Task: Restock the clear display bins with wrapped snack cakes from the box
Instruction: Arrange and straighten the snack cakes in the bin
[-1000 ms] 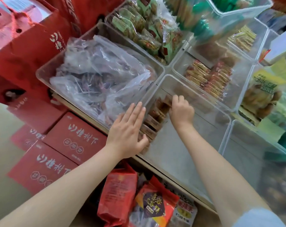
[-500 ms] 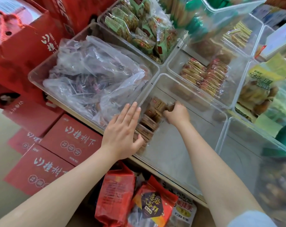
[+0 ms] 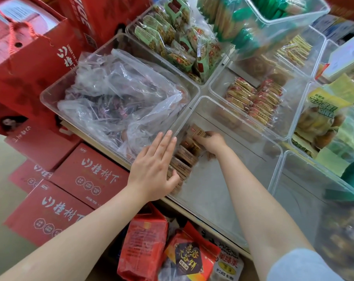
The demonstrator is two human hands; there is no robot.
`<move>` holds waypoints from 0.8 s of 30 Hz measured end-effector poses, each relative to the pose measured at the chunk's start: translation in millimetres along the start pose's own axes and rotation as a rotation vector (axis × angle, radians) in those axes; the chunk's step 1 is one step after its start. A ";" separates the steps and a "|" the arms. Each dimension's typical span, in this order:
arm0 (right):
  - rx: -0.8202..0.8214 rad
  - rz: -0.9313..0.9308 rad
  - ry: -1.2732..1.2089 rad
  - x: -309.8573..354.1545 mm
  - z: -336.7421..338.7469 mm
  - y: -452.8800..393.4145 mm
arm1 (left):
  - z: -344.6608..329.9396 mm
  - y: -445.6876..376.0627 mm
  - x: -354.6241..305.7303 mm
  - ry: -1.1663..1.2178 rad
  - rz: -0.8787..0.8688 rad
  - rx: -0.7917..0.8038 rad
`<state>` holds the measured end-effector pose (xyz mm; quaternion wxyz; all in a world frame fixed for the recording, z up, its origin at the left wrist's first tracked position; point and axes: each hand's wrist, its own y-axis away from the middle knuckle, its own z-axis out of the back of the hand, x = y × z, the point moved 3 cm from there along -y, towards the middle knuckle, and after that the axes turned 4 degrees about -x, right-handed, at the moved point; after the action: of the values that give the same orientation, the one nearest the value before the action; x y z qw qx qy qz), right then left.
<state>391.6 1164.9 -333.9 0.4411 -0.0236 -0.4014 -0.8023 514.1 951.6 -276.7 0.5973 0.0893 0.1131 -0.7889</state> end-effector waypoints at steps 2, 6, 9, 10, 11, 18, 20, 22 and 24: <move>-0.031 -0.011 0.034 -3.2 -3.1 -7.4 | -0.1 0.0 0.0 0.002 0.001 0.001; 0.010 0.074 0.026 2.8 2.5 12.3 | -0.1 0.1 -1.0 0.015 0.001 -0.003; 0.015 0.170 0.020 -0.3 -0.1 22.1 | 0.2 0.1 -0.9 0.016 0.001 -0.011; 0.002 0.192 -0.009 -1.2 -0.1 25.5 | 0.3 0.1 -0.7 0.018 0.001 -0.012; -0.010 0.219 -0.049 -2.2 1.2 29.0 | 0.4 0.3 -0.6 0.019 0.001 -0.012; 0.033 0.231 -0.190 -15.8 19.4 52.4 | 0.4 0.3 -0.5 0.025 0.007 0.006; 0.036 0.209 -0.142 -11.8 18.6 46.4 | 1.0 0.0 -0.8 0.027 0.008 0.010; 0.022 0.221 -0.095 -1.7 18.3 35.0 | 1.3 0.0 -0.9 0.024 0.008 0.017; -0.011 0.236 -0.052 10.6 18.1 23.1 | 1.5 -0.1 -0.7 0.022 0.008 0.026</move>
<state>396.3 1162.9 -303.1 0.5219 -0.0942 -0.4028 -0.7460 514.2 951.9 -275.1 0.5980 0.1061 0.1090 -0.7869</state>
